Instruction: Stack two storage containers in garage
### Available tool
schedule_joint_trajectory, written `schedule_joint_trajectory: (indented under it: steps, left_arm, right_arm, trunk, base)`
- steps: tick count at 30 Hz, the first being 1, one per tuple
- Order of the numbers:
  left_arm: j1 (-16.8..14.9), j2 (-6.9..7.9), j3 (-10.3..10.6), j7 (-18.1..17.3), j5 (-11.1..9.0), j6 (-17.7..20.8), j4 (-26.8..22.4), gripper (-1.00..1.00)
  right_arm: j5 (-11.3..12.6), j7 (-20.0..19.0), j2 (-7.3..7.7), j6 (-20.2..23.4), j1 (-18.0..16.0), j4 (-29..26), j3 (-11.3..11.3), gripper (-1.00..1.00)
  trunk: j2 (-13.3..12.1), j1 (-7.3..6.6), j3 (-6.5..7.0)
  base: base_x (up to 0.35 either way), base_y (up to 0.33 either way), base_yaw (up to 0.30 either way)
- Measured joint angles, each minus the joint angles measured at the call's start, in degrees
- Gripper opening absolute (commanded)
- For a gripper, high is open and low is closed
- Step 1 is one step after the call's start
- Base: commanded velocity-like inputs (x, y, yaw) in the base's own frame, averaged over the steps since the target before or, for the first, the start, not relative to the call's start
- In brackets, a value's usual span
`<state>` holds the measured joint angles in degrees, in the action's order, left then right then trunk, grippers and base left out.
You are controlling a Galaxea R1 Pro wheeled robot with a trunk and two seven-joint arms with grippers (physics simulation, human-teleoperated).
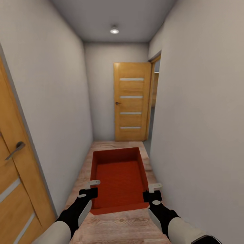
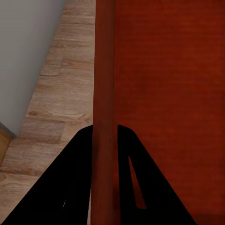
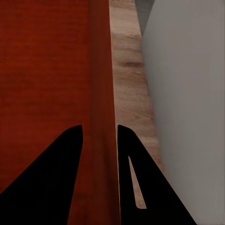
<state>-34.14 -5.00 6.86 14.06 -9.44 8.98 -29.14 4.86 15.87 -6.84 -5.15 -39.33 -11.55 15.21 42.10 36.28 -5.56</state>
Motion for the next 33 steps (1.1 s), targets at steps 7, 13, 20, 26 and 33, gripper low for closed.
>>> schedule_joint_trajectory:
  steps: [7, 13, 20, 26, 33]
  left_arm:
    - [0.0, -0.01, 0.0, 0.0, 0.0, 0.0, 0.0, -1.0]
    - [0.0, -0.02, 0.0, 0.0, 0.1, 0.0, 0.0, -1.0]
    - [0.0, -0.02, 0.0, 0.0, 0.1, 0.0, 0.0, -1.0]
    - [0.0, -0.02, 0.0, 0.0, 0.1, 0.0, 0.0, -1.0]
    - [0.0, -0.02, 0.0, 0.0, 0.1, 0.0, 0.0, -1.0]
  right_arm:
    - [0.0, 0.1, 0.0, 0.1, 0.0, 0.0, 0.1, -1.0]
    - [0.1, 0.1, 0.01, -0.1, 0.0, 0.0, 0.1, -1.0]
    - [0.2, 0.1, 0.01, -0.1, 0.0, 0.0, 0.1, -1.0]
    - [0.1, 0.1, 0.0, -0.1, 0.0, 0.0, 0.1, -1.0]
    - [0.1, 0.1, 0.0, -0.1, 0.0, 0.0, 0.1, -1.0]
  trunk:
    - [0.0, 0.0, 0.0]
    - [0.0, 0.0, 0.0]
    - [0.0, 0.0, 0.0]
    - [0.0, 0.0, 0.0]
    - [0.0, 0.0, 0.0]
  base:
    - [0.326, 0.091, 0.0]
    - [0.326, 0.072, 0.0]
    - [0.326, 0.009, 0.0]
    - [0.326, 0.001, 0.0]
    - [0.326, 0.0, 0.0]
